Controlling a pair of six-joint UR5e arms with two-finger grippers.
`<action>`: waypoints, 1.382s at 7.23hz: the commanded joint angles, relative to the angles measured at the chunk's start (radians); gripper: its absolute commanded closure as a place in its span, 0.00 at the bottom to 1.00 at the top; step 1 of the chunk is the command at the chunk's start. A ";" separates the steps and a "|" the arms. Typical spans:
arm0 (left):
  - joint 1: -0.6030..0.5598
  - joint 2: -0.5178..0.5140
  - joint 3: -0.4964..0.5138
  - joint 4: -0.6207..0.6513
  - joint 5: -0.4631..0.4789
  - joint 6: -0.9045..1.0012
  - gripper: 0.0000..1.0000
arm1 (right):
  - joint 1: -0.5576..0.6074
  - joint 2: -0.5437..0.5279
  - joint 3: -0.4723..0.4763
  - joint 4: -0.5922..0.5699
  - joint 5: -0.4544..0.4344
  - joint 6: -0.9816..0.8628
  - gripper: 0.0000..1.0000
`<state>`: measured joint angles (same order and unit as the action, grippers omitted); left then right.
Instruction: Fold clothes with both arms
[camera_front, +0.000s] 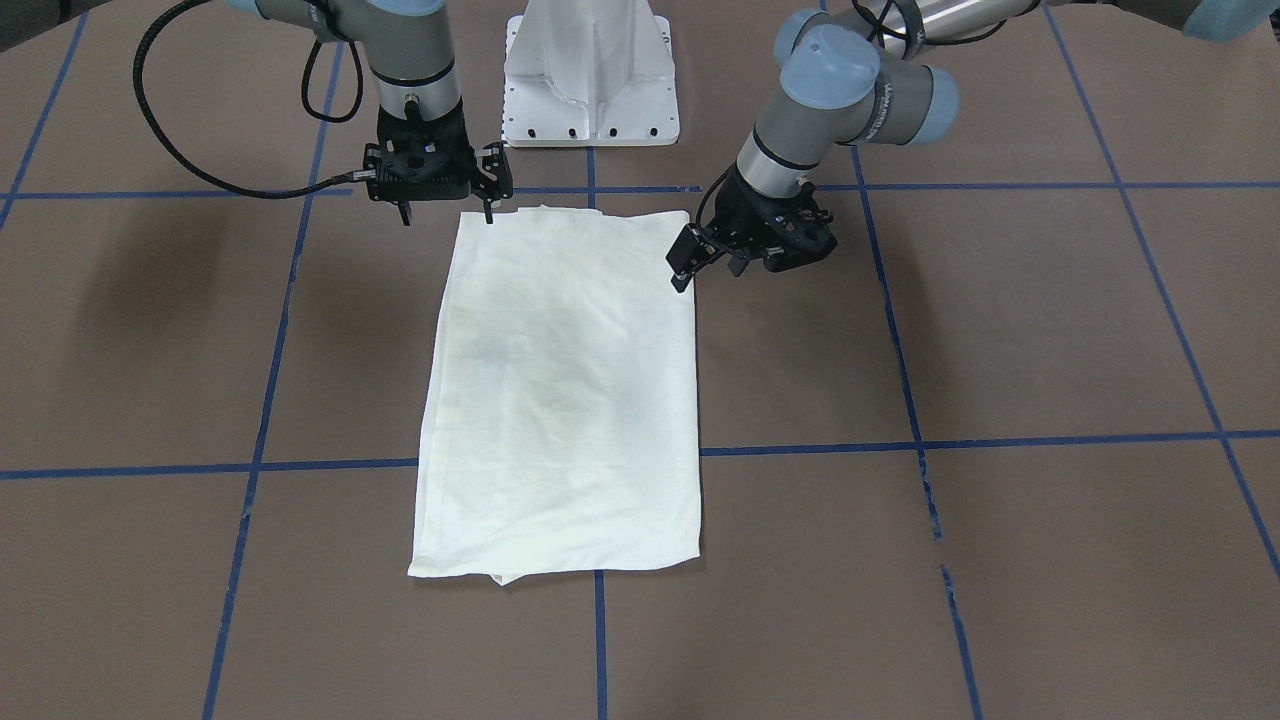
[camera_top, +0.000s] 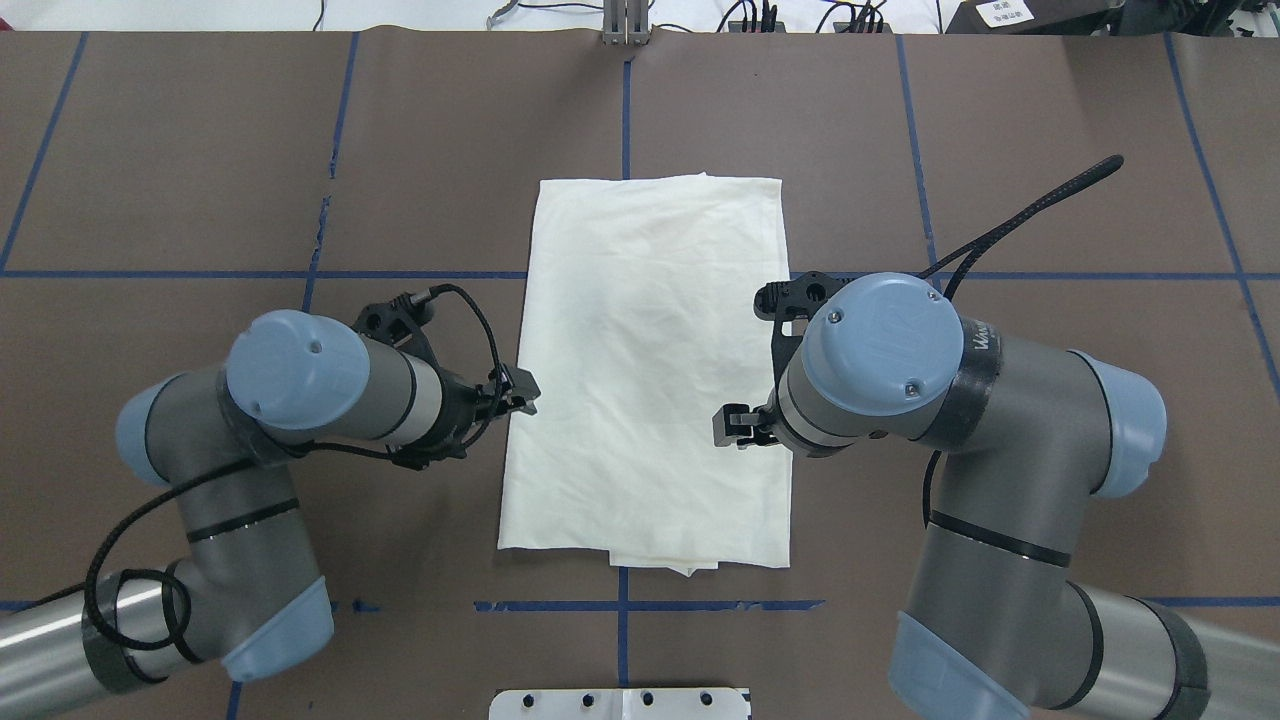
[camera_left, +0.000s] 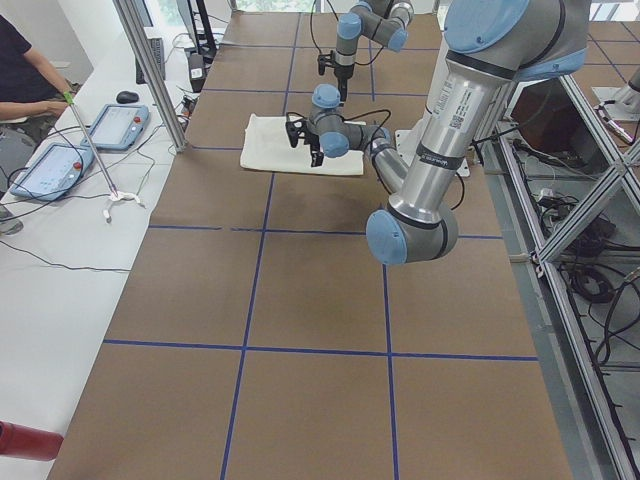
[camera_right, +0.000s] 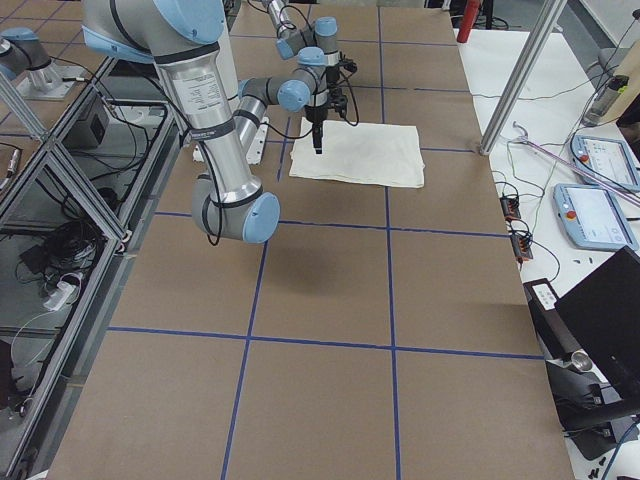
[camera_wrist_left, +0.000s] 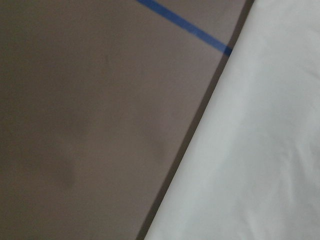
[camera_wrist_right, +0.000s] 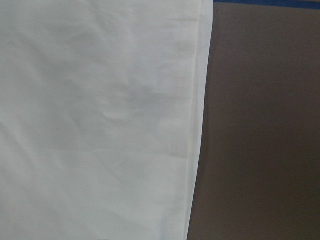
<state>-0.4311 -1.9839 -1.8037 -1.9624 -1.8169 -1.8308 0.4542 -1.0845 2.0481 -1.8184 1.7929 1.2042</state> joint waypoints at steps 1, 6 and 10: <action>0.103 -0.003 -0.080 0.147 0.062 -0.074 0.10 | 0.004 0.000 0.000 0.005 0.010 0.005 0.00; 0.160 -0.004 -0.039 0.155 0.120 -0.093 0.25 | 0.017 0.000 0.000 0.008 0.011 0.012 0.00; 0.161 -0.004 -0.042 0.155 0.123 -0.091 0.61 | 0.020 -0.002 0.000 0.008 0.016 0.012 0.00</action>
<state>-0.2703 -1.9880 -1.8447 -1.8071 -1.6951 -1.9223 0.4732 -1.0858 2.0479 -1.8101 1.8077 1.2164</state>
